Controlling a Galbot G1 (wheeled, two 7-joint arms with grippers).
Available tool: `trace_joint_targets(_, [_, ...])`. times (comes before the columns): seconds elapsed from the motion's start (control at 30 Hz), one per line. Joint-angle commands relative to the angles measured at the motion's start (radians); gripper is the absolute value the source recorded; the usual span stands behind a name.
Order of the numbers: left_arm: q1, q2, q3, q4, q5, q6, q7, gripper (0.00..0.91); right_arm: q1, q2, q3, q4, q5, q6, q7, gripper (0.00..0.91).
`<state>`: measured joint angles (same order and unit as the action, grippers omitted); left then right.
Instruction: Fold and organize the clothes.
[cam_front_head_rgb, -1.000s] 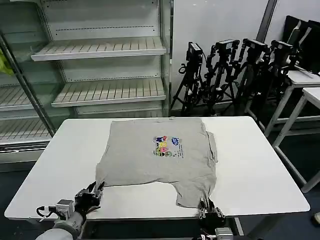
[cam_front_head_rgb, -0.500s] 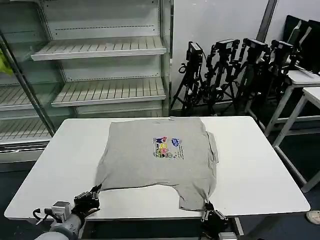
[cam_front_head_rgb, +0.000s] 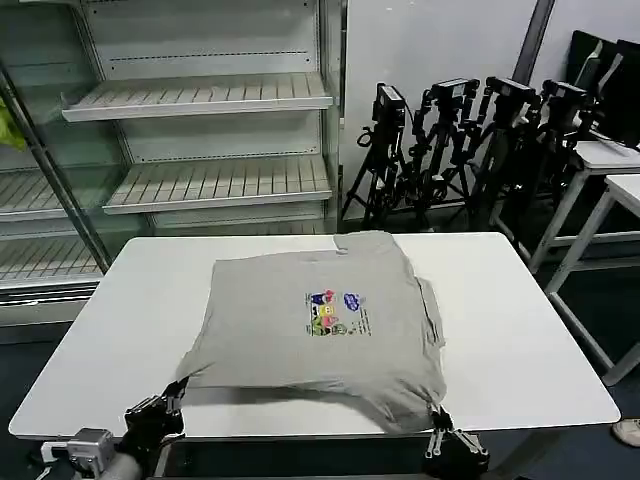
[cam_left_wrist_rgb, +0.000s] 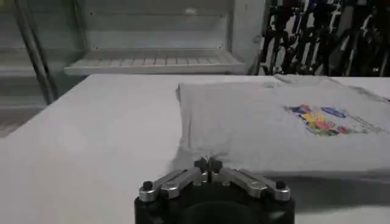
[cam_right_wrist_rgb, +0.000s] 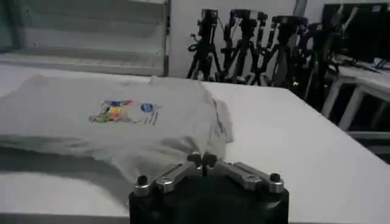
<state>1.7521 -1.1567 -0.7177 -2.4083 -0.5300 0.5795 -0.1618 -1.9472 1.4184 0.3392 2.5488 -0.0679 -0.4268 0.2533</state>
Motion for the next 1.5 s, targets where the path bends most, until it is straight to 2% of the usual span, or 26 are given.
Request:
trace_joint_targets(0.03, [0.046,0.003,-0.044,-0.062,-0.005,-0.001,-0.005,0.020,-0.007,-0.016,0.043,0.069,0.017,0.016,0.003,0.000])
trace_joint_targets(0.23, [-0.012,0.028,-0.013,-0.066,0.003,-0.003,0.005,0.020,0.109,-0.019,0.097,0.065,0.098,0.022,0.011,0.000])
trace_joint_targets(0.3, [-0.028,0.031,-0.007,-0.081,0.020,-0.004,0.020,0.020,0.144,-0.039,0.115,0.068,0.123,0.027,0.012,0.000])
trace_joint_targets(0.33, [-0.076,0.046,0.007,-0.065,0.022,-0.003,0.024,0.020,0.207,-0.065,0.149,0.047,0.193,-0.003,0.014,0.000])
trace_joint_targets(0.37, [-0.114,0.063,0.016,-0.036,0.027,-0.002,0.034,0.020,0.254,-0.080,0.163,0.026,0.219,-0.010,0.016,0.000])
trace_joint_targets(0.67, [-0.237,0.136,0.074,0.111,0.037,-0.003,0.034,0.020,0.436,-0.196,0.175,-0.141,0.310,-0.023,0.016,0.000])
trace_joint_targets(1.0, [-0.386,0.146,0.190,0.278,0.088,-0.003,0.029,0.020,0.682,-0.244,0.069,-0.372,0.327,-0.086,0.010,0.000])
trace_joint_targets(1.3, [-0.420,0.124,0.228,0.332,0.116,-0.003,0.028,0.020,0.789,-0.261,0.004,-0.486,0.331,-0.144,-0.014,0.000])
trace_joint_targets(1.5, [-0.415,0.106,0.243,0.338,0.156,-0.003,0.030,0.020,0.830,-0.249,-0.034,-0.568,0.315,-0.150,-0.028,0.000])
